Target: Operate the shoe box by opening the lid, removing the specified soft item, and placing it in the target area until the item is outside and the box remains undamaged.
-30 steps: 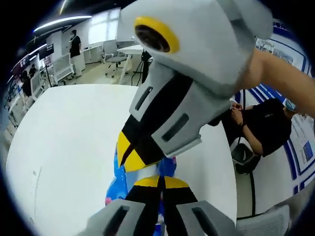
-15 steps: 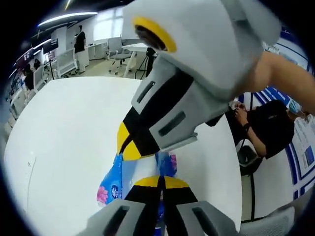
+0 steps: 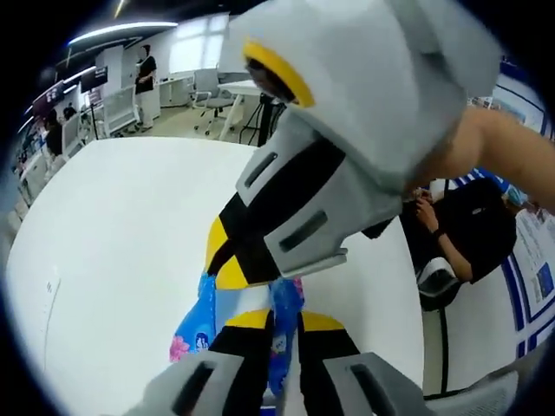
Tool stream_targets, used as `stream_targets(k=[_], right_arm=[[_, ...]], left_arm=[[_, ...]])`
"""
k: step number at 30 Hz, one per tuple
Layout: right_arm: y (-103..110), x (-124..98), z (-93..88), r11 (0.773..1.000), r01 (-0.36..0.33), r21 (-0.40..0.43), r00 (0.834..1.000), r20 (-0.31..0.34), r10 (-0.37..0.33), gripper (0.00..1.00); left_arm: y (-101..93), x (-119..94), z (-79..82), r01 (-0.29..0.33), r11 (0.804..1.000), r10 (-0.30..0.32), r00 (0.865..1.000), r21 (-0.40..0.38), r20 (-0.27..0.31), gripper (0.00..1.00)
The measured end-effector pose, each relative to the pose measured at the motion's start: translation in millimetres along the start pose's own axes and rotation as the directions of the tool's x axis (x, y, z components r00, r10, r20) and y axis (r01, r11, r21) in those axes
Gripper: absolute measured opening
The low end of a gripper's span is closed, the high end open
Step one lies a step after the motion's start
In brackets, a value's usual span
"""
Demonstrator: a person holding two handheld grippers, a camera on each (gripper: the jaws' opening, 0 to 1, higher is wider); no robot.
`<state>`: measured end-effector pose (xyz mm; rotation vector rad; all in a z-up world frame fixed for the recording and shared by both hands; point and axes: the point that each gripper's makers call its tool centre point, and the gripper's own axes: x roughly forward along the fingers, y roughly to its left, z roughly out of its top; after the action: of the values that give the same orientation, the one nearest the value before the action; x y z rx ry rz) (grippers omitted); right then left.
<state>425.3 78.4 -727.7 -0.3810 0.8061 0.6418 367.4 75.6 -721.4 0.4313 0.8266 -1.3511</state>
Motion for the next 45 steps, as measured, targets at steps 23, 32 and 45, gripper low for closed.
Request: stream_targets(k=[23, 32, 45], right_arm=[[17, -43, 5.3, 0.997, 0.063, 0.040, 0.996, 0.060, -0.065, 0.35], [29, -58, 11.8, 0.995, 0.088, 0.053, 0.991, 0.093, -0.093, 0.43], [47, -81, 15.2, 0.988, 0.125, 0.093, 0.982, 0.130, -0.137, 0.61]], left_arm=[[-2.2, -82, -10.6, -0.106, 0.993, 0.112, 0.983, -0.043, 0.145, 0.35], [0.7, -119, -19.9, -0.150, 0.986, 0.163, 0.965, -0.078, 0.206, 0.44], [1.7, -180, -35.7, -0.221, 0.967, 0.250, 0.920, -0.125, 0.301, 0.62]])
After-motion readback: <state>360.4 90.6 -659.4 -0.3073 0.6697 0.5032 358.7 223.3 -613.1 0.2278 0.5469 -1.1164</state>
